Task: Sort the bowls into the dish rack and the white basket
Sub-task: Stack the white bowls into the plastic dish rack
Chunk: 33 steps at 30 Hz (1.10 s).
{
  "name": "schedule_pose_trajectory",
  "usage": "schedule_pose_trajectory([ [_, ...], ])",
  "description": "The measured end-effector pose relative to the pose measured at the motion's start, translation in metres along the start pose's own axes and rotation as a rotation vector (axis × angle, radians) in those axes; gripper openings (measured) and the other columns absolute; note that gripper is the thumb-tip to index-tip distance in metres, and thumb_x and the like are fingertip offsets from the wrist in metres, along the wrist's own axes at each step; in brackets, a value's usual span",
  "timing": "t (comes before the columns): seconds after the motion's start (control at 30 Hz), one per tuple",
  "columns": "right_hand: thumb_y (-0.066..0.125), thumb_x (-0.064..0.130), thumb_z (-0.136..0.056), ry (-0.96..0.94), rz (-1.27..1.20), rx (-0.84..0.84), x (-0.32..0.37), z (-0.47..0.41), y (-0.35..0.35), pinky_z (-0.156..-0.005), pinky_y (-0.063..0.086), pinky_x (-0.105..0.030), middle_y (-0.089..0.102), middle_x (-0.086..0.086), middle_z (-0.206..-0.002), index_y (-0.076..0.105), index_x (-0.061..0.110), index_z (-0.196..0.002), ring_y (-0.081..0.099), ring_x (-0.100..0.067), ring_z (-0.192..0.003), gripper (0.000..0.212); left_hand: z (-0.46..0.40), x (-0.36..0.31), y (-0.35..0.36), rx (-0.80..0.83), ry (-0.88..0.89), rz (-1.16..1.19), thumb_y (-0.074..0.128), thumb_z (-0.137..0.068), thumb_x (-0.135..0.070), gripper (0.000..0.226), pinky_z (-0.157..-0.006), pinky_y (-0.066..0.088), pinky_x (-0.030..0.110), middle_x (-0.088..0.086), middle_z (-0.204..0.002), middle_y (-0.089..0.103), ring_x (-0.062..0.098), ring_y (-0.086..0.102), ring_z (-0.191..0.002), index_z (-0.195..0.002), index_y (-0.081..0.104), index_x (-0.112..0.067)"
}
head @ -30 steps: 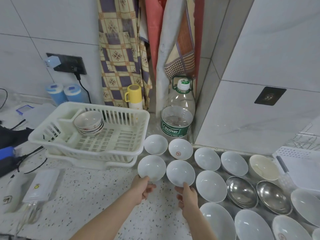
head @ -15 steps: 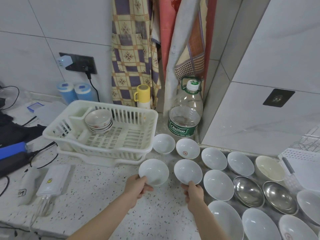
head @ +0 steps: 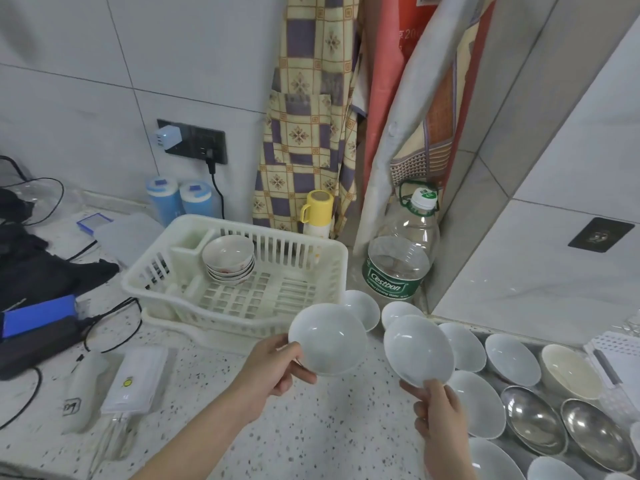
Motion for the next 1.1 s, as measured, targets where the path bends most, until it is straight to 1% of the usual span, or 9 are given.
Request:
schedule_pose_trajectory([
  [0.1,0.049,0.013,-0.093,-0.084,0.028,0.045,0.026,0.006,0.029,-0.035,0.023,-0.016,0.076,-0.010,-0.078,0.059,0.009,-0.092,0.029,-0.011,-0.047,0.011,-0.005,-0.018,-0.034,-0.078,0.062,0.042,0.051,-0.084,-0.010,0.032,-0.039,0.027,0.019,0.022,-0.077,0.075,0.012,0.031,-0.036,-0.112,0.062,-0.021],
  [0.2,0.050,0.015,-0.095,-0.138,0.056,0.104,0.044,0.008,0.068,-0.037,0.025,-0.018,0.076,-0.010,-0.076,0.062,0.009,-0.096,0.028,-0.010,-0.044,0.014,-0.013,-0.032,-0.071,-0.162,0.093,0.094,0.051,-0.086,-0.009,0.026,-0.036,0.025,0.018,0.023,-0.078,0.074,0.011,0.029,-0.033,-0.109,0.062,-0.015],
  [0.33,0.051,0.016,-0.093,-0.206,0.136,0.138,0.053,0.005,0.119,-0.042,0.028,-0.020,0.075,-0.009,-0.070,0.064,0.005,-0.090,0.028,-0.009,-0.045,0.018,-0.025,-0.046,-0.116,-0.251,0.137,0.149,0.051,-0.088,-0.007,0.023,-0.034,0.023,0.017,0.024,-0.078,0.074,0.010,0.026,-0.031,-0.109,0.061,-0.011],
  [0.43,0.051,0.016,-0.091,-0.202,0.187,0.176,0.054,-0.003,0.157,-0.045,0.029,-0.022,0.075,-0.009,-0.070,0.065,0.008,-0.090,0.030,-0.012,-0.048,0.016,-0.035,-0.054,-0.146,-0.286,0.170,0.202,0.052,-0.090,-0.007,0.022,-0.033,0.021,0.018,0.025,-0.080,0.074,0.010,0.023,-0.033,-0.110,0.060,-0.005],
  [0.63,0.050,0.019,-0.091,-0.130,0.328,0.213,0.039,-0.028,0.228,-0.055,0.034,-0.027,0.074,-0.002,-0.064,0.067,0.010,-0.084,0.043,-0.016,-0.060,0.021,-0.062,-0.065,-0.180,-0.277,0.194,0.265,0.048,-0.094,-0.007,0.022,-0.034,0.020,0.018,0.024,-0.086,0.074,0.009,0.023,-0.036,-0.115,0.057,-0.007],
  [0.83,0.050,0.019,-0.091,-0.057,0.455,0.231,0.018,-0.054,0.274,-0.045,0.032,-0.024,0.073,-0.005,-0.061,0.066,0.009,-0.082,0.041,-0.014,-0.054,0.020,-0.096,-0.076,-0.198,-0.252,0.197,0.253,0.049,-0.093,-0.008,0.022,-0.034,0.025,0.017,0.021,-0.083,0.075,0.007,0.030,-0.037,-0.112,0.058,-0.010],
  [0.97,0.049,0.014,-0.091,-0.007,0.448,0.195,0.003,-0.066,0.294,-0.045,0.031,-0.024,0.073,-0.010,-0.062,0.063,0.005,-0.085,0.040,-0.013,-0.051,0.018,-0.117,-0.082,-0.201,-0.239,0.224,0.239,0.048,-0.091,-0.005,0.024,-0.035,0.024,0.017,0.022,-0.083,0.075,0.007,0.028,-0.037,-0.112,0.058,-0.010],
  [1.03,0.048,0.012,-0.091,0.021,0.440,0.180,-0.004,-0.070,0.301,-0.042,0.031,-0.024,0.072,-0.011,-0.064,0.059,0.007,-0.092,0.038,-0.012,-0.047,0.012,-0.127,-0.084,-0.200,-0.238,0.228,0.235,0.047,-0.090,-0.004,0.024,-0.035,0.023,0.018,0.023,-0.081,0.075,0.007,0.027,-0.036,-0.111,0.058,-0.008],
  [1.1,0.048,0.009,-0.091,0.058,0.443,0.175,-0.012,-0.075,0.307,-0.036,0.029,-0.020,0.071,-0.012,-0.061,0.056,0.006,-0.105,0.035,-0.012,-0.043,0.016,-0.136,-0.084,-0.201,-0.245,0.226,0.238,0.046,-0.090,-0.003,0.023,-0.035,0.021,0.018,0.023,-0.080,0.074,0.008,0.026,-0.035,-0.109,0.057,-0.005],
])
Point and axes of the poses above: each hand's wrist, its own z-axis away from the middle knuckle, its own y-axis out of the palm, x = y × z, the point moved 5 cm from there along -z, towards the middle knuckle
